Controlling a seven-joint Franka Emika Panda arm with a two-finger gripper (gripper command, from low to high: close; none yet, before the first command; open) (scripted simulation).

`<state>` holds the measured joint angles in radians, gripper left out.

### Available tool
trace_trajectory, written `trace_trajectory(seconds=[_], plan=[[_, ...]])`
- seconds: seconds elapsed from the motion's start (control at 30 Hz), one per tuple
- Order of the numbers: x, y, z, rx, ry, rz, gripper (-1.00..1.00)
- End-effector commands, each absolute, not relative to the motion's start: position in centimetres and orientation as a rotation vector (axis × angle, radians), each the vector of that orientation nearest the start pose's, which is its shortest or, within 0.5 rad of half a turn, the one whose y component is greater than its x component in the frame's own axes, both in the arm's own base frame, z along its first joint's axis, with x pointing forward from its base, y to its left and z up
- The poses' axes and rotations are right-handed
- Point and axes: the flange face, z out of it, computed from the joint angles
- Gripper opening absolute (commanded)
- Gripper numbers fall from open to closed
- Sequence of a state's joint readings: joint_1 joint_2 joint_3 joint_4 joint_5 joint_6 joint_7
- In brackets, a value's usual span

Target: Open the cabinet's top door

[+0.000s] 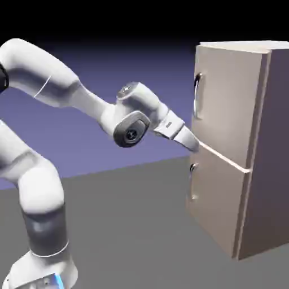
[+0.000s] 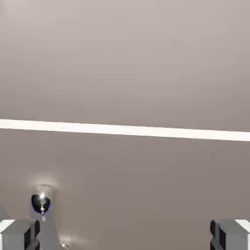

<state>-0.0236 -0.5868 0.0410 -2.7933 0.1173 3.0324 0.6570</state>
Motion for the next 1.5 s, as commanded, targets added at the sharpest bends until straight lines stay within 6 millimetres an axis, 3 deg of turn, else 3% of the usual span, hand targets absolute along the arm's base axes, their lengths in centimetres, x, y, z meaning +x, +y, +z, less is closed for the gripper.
trace_trajectory(seconds=[0.0, 0.37, 0.73, 1.1, 1.47], plan=[[39.0, -0.4, 47.7, -2.438, 0.966, -1.082, 0.00], [38.3, -2.0, 52.3, -2.300, 0.988, -1.206, 0.00], [37.0, -2.0, 55.3, -2.164, 0.970, -1.332, 0.00], [36.1, -0.2, 56.6, -2.035, 0.924, -1.462, 0.00], [36.2, 3.1, 56.1, -1.917, 0.866, -1.593, 0.00]])
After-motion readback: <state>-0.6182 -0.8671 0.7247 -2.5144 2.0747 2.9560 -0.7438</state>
